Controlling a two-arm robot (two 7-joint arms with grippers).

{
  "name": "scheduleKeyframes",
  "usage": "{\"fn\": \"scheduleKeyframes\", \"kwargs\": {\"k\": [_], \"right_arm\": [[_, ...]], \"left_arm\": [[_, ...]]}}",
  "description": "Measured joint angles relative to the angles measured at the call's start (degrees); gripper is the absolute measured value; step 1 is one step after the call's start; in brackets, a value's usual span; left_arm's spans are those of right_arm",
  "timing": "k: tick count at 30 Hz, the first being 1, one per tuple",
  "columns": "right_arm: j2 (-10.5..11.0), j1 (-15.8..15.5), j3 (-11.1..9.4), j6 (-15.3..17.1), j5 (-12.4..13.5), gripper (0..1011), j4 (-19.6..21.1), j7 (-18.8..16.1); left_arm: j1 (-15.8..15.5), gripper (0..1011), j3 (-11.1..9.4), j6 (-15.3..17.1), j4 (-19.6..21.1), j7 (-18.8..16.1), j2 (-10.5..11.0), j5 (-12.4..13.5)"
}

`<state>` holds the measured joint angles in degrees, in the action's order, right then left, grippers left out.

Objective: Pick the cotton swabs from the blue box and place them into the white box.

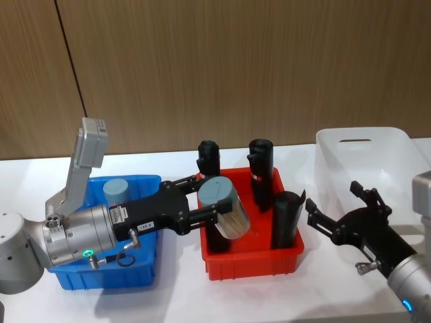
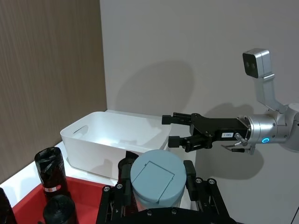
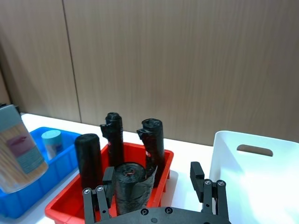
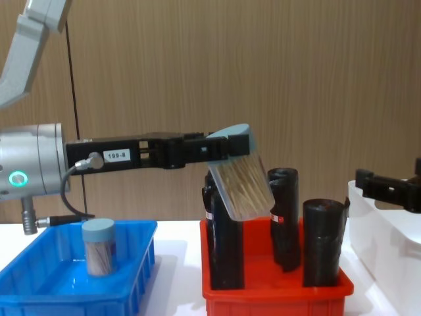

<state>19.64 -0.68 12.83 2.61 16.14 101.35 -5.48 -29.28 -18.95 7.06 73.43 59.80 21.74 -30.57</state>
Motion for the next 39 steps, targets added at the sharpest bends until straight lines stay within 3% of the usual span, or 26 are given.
{"fn": "scheduleKeyframes", "kwargs": {"k": [11,23,39], "right_arm": [[1.37,0.98,-0.41,3.05,0.25,1002,0.72,-6.13],[2.73,3.44,-0.41,7.34,0.18,1001,1.15,-16.14],[1.25,9.76,2.03,12.05,-3.98,1002,-1.25,-29.34]], "left_arm": [[-0.07,669,-0.06,0.11,-0.07,0.22,0.04,0.0],[-0.12,669,-0.07,0.17,-0.13,0.32,0.04,0.0],[-0.14,669,-0.07,0.17,-0.12,0.38,0.04,0.0]]}}
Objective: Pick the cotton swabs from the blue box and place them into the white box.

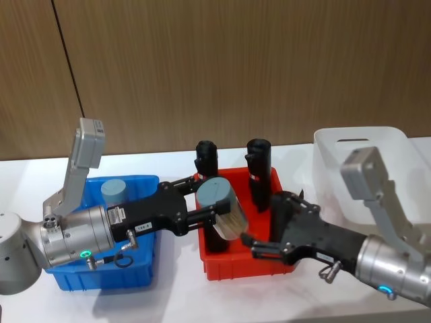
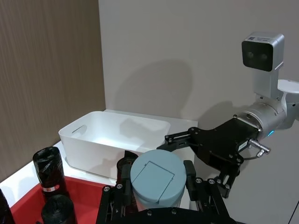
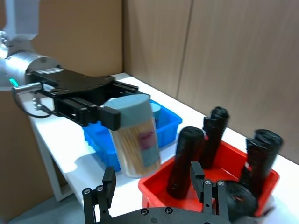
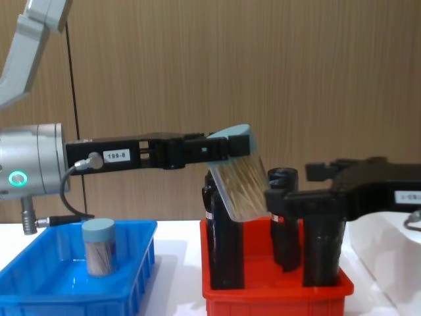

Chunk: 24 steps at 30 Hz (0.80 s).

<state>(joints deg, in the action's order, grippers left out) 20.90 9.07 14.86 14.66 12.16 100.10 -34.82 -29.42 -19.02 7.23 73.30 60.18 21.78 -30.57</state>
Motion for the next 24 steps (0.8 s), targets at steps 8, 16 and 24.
{"fn": "scheduleKeyframes", "kwargs": {"k": [8,16,24], "right_arm": [[-1.72,3.38,1.52,1.4,-2.6,1002,-2.33,-4.27],[-2.97,5.71,2.54,2.09,-4.23,1002,-4.45,-6.15],[-3.87,7.45,3.35,2.4,-5.47,1002,-6.29,-7.1]], "left_arm": [[0.0,669,0.0,0.0,0.0,0.0,0.0,0.0],[0.0,669,0.0,0.0,0.0,-0.01,0.0,0.0],[0.0,669,0.0,0.0,0.0,-0.01,0.0,0.0]]}}
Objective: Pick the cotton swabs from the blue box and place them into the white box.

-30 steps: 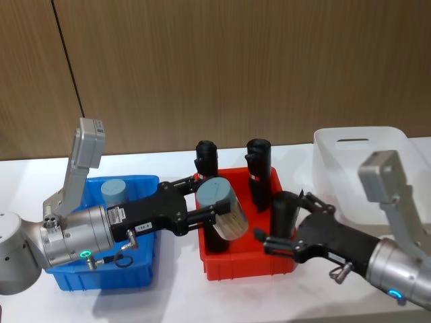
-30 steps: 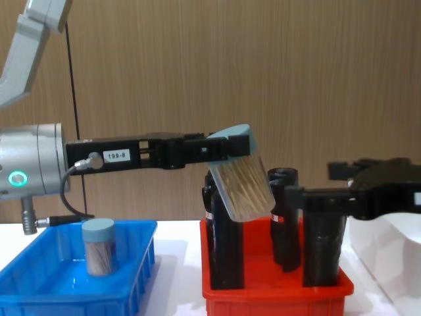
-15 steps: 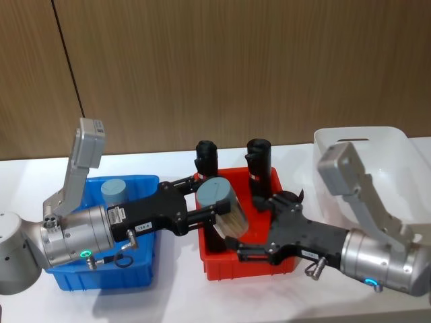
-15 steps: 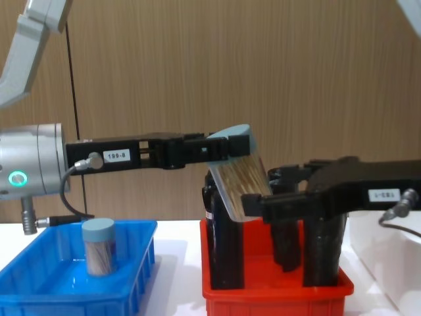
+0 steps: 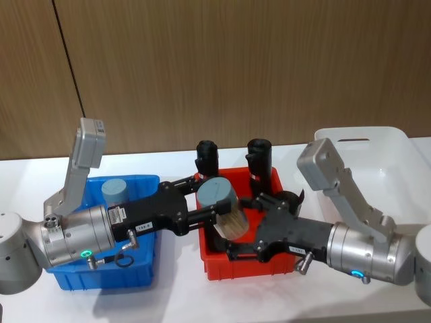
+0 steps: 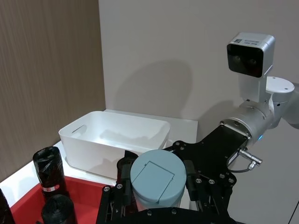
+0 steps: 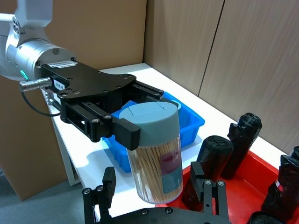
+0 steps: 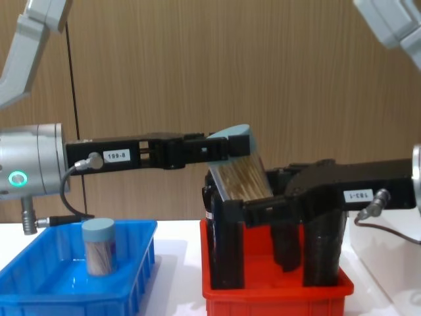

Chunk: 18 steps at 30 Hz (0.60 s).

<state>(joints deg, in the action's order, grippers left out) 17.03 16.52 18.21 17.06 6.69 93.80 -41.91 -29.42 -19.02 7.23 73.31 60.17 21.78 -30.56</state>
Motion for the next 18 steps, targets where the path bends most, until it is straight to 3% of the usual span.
{"fn": "scheduleKeyframes", "kwargs": {"k": [8,18], "right_arm": [[-0.67,1.37,0.57,0.16,-0.72,988,-1.63,-0.24],[-1.03,2.22,1.08,0.24,-0.81,734,-2.55,-0.29]], "left_arm": [[0.0,669,0.0,0.0,0.0,0.0,0.0,0.0],[0.0,669,0.0,0.0,0.0,0.01,0.0,0.0]]}}
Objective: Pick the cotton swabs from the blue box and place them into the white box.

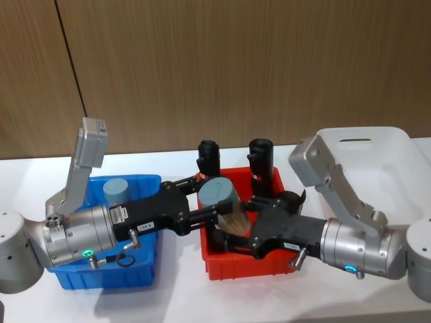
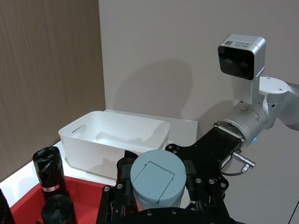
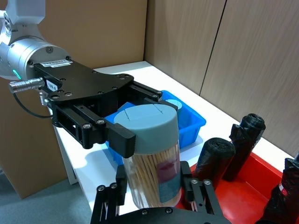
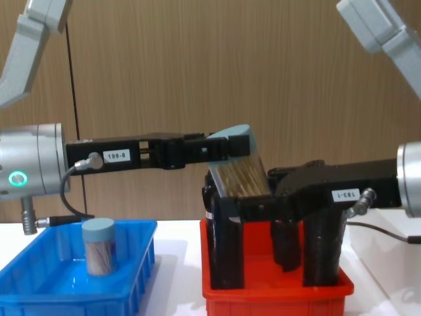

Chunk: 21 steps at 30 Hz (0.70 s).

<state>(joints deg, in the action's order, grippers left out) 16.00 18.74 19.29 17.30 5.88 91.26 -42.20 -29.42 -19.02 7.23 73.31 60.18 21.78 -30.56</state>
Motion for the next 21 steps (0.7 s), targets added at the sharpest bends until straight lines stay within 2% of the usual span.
{"fn": "scheduleKeyframes", "kwargs": {"k": [3,10,18,19,21], "right_arm": [[-0.03,0.14,0.13,0.04,0.02,645,-0.12,0.0],[-0.02,0.34,0.45,0.09,0.24,636,-0.22,-0.01],[0.26,0.36,0.6,0.09,0.81,636,-0.05,0.13],[0.31,0.35,0.6,0.09,0.96,636,-0.01,0.17],[0.53,0.25,0.56,0.09,1.23,636,0.2,0.33]], "left_arm": [[0.0,669,0.0,0.0,0.0,0.0,0.0,0.0],[0.0,686,0.0,0.0,0.0,0.0,0.0,0.0],[0.0,899,0.0,-0.01,0.0,-0.01,0.0,0.0],[0.0,953,0.0,0.0,0.0,-0.01,-0.01,0.0],[0.0,983,0.0,0.0,0.0,-0.01,0.0,0.0]]}}
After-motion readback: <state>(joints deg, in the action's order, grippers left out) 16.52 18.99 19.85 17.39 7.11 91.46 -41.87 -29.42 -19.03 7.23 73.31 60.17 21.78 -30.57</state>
